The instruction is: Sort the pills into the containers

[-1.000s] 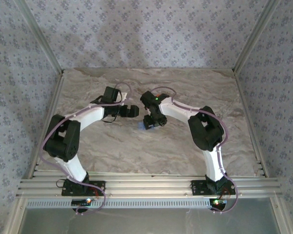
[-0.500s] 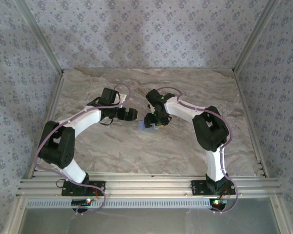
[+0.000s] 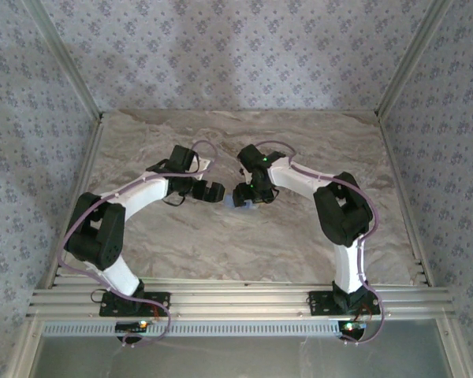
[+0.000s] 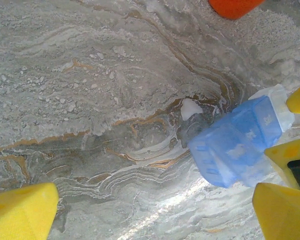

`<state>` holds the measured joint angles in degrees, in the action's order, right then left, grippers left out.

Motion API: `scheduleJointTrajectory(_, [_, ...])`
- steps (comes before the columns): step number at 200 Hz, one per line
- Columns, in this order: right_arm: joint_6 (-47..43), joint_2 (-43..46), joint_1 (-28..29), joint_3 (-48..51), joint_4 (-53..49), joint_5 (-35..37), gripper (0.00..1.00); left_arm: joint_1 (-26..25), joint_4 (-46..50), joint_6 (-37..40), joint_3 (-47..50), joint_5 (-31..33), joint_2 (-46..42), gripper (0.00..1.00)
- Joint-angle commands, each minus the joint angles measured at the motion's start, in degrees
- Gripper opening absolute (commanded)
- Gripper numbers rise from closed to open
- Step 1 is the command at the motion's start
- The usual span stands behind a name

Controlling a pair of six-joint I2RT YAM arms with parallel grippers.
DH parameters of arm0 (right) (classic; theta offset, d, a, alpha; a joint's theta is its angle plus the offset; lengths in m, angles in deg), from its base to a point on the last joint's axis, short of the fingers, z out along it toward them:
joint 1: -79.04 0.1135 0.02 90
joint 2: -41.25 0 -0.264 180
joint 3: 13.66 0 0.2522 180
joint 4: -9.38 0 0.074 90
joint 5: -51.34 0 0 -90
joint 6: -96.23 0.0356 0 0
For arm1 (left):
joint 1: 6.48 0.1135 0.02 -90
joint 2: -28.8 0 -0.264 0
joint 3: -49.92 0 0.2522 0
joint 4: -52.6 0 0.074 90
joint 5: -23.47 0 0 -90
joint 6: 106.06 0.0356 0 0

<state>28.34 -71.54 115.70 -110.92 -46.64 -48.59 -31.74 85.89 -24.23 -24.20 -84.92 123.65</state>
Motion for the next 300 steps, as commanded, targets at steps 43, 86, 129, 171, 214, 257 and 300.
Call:
scheduleJointTrajectory(43, [1.9,3.3,-1.5,-1.3,-3.5,-0.2,0.71,0.3,0.4,0.1,-0.3,0.0,-0.4,0.99])
scheduleJointTrajectory(86, [2.1,0.8,-1.7,-1.3,-4.5,3.0,0.75,-0.1,3.0,3.0,-2.1,0.5,0.3,0.99])
scheduleJointTrajectory(129, [2.2,-1.9,-1.9,-1.8,-3.3,3.1,0.75,-1.2,4.6,5.1,-3.0,1.2,1.3,0.99])
scheduleJointTrajectory(171, [2.5,-3.6,-2.3,-0.9,-2.4,2.9,0.72,-2.5,5.3,6.3,-3.2,1.5,2.2,1.0])
scheduleJointTrajectory(214, [2.5,-3.2,-3.0,0.8,-1.8,2.3,0.71,-4.1,6.0,8.1,-3.5,1.8,3.4,1.0])
scheduleJointTrajectory(257, [2.2,-2.3,-3.1,0.3,-1.7,1.4,0.72,-4.2,4.8,6.7,-3.8,2.0,4.1,0.99])
scheduleJointTrajectory(300, [1.1,-0.7,-4.6,-1.7,-2.2,1.3,0.76,-1.5,0.5,1.2,-1.6,-0.1,2.4,0.99])
